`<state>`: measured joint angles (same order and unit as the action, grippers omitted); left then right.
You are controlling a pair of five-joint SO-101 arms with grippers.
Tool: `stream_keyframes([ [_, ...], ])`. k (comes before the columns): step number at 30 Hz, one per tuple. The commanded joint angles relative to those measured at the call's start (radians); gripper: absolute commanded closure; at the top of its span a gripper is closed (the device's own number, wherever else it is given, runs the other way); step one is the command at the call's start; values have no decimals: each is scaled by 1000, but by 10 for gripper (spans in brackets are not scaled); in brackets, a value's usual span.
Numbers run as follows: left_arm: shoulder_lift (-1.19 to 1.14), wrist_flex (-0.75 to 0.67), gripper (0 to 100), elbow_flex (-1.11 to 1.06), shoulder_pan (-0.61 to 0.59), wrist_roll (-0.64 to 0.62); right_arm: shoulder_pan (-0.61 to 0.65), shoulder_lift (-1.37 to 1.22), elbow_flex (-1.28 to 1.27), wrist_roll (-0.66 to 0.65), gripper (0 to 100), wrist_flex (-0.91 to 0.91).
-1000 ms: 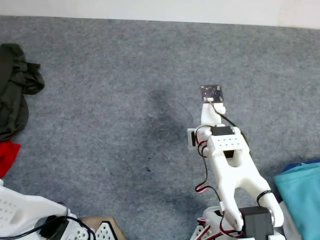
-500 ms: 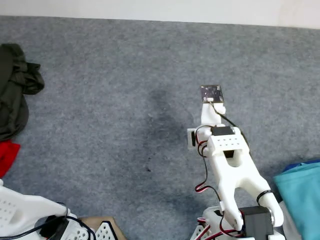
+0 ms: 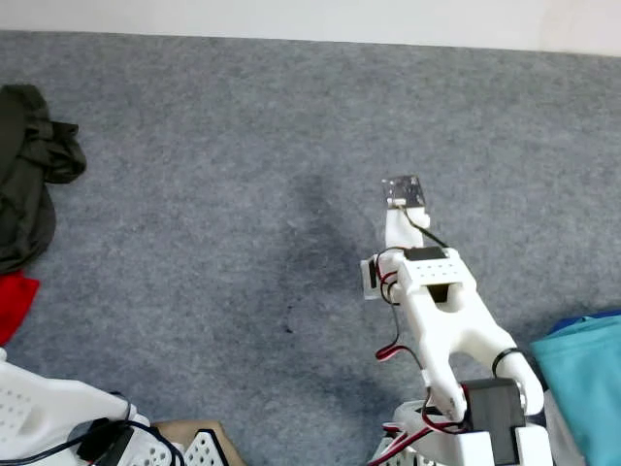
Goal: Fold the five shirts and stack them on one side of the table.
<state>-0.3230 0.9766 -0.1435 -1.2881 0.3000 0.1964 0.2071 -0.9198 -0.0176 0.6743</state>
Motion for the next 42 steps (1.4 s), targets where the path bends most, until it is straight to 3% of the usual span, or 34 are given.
stream_keyframes([
  [1, 8, -14, 899, -5, -1, 2, 5, -4, 42, -12, 989, -12],
  [4, 8, -14, 998, -1, -1, 0, 5, -7, 44, -12, 989, -12],
  [13, 19, -5, 993, 1, 44, -2, 7, -8, 45, -11, 989, -13],
  [17, 38, 115, 993, 42, 128, -5, 7, -8, 45, -11, 989, -13],
  [20, 73, 218, 993, 87, 222, -94, 7, -8, 45, -11, 989, -13],
  [24, 136, 301, 993, 145, 377, -227, 7, -8, 45, -11, 989, -13],
  [31, 277, 430, 993, 217, 722, -308, 8, -8, 36, -11, 989, -67],
  [42, 409, 443, 993, 206, 1343, -419, 8, -10, 36, -11, 989, -73],
])
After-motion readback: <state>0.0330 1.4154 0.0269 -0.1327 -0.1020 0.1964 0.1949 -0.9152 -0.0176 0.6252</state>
